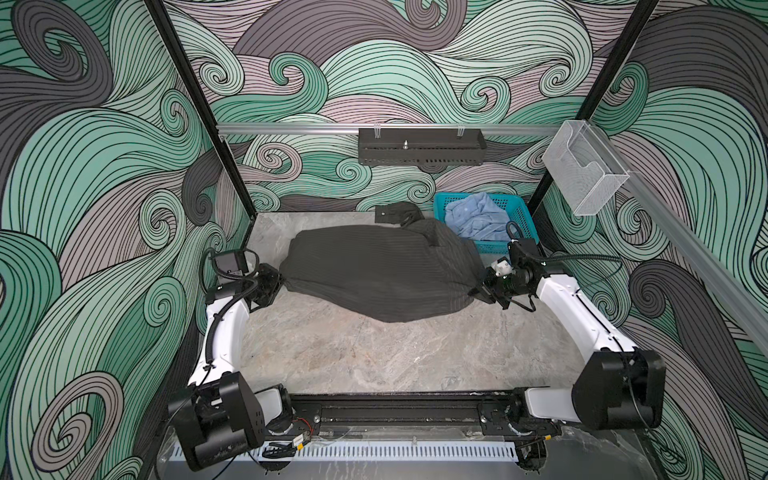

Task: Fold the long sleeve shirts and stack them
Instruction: 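Lower the held shirt with the right gripper back onto the table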

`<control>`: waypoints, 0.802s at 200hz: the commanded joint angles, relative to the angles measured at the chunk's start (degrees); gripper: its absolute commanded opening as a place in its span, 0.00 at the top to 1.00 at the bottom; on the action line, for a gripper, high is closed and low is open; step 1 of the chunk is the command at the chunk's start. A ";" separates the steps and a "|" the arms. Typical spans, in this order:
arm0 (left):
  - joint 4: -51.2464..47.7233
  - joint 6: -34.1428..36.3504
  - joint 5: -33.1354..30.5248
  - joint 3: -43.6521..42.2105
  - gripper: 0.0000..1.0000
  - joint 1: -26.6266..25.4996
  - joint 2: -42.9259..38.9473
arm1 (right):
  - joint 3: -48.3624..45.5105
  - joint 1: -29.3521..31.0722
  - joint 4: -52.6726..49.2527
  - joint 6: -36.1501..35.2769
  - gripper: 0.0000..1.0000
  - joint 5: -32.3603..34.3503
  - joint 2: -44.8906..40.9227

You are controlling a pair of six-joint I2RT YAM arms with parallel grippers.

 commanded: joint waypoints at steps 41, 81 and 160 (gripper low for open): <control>-11.63 3.94 0.55 19.22 1.00 0.75 -1.51 | 13.33 -0.04 -7.09 -4.40 1.00 1.36 -7.75; -11.26 3.58 -0.03 14.96 1.00 0.78 -3.12 | 8.94 -0.04 -9.83 -6.05 1.00 2.38 -9.59; -11.37 4.55 -0.71 -8.99 1.00 0.77 -11.84 | -10.26 -0.04 -6.17 -5.03 1.00 5.18 -10.72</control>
